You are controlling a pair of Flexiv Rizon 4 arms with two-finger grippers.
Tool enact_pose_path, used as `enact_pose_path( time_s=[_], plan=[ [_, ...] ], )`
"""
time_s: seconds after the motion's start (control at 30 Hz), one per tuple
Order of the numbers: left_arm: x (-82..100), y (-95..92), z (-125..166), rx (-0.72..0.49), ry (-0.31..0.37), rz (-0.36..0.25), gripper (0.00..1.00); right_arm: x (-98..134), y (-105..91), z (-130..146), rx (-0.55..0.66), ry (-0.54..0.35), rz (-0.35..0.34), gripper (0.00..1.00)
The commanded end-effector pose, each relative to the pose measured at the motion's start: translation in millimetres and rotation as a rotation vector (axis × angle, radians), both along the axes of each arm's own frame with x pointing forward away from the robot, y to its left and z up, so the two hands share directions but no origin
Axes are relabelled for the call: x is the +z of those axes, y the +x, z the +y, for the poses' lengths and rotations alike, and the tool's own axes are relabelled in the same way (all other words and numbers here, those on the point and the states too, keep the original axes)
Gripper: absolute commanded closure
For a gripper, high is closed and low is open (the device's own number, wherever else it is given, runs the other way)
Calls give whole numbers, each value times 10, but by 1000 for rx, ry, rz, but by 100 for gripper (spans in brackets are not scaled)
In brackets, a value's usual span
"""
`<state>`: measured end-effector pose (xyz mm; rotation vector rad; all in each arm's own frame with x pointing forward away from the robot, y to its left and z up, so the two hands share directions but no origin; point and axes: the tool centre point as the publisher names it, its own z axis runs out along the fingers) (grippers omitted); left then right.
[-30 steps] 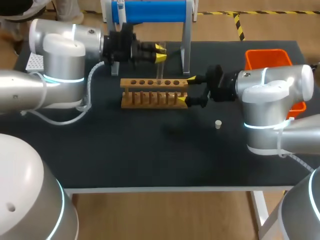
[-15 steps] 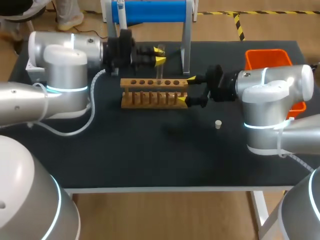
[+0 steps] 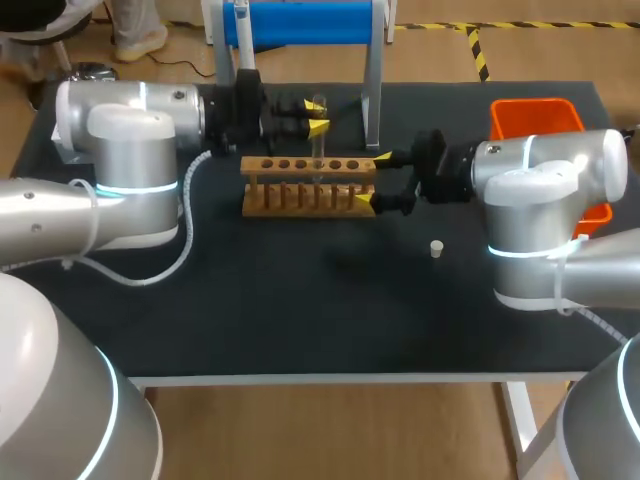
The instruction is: Invert the test tube, pick up the pipette, mount the tip to pipette, aspirate from beaker and dispense into the tube, eject the tip, return the pipette, and cap with the stopper.
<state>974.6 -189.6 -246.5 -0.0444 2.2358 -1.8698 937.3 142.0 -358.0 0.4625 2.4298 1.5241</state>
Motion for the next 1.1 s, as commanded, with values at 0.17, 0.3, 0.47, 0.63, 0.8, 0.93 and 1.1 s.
enact_pose_path(
  time_s=[0.17, 0.3, 0.47, 0.63, 0.8, 0.93, 1.1],
  plan=[
    [-60, 26, -23, -8, 5, 11, 100, -2, -4, -7, 0, 1, -1, 0],
    [-87, 39, -34, -16, 14, 19, 100, -2, -4, -7, 0, 1, -1, 0],
    [-111, 54, -50, -19, 17, 20, 100, -2, -4, -7, 0, 1, -1, 0],
    [-135, 64, -56, -20, 19, 21, 100, -2, -4, -7, 0, 1, -1, 0],
    [-176, 64, -51, -17, 17, 26, 100, -2, -4, -7, 0, 1, -1, 0],
    [-210, 60, -49, -14, 15, 29, 100, -2, -4, -7, 0, 1, -1, 0],
    [-252, 55, -49, -11, 11, 36, 100, -2, -4, -7, 0, 1, -1, 0]
  ],
)
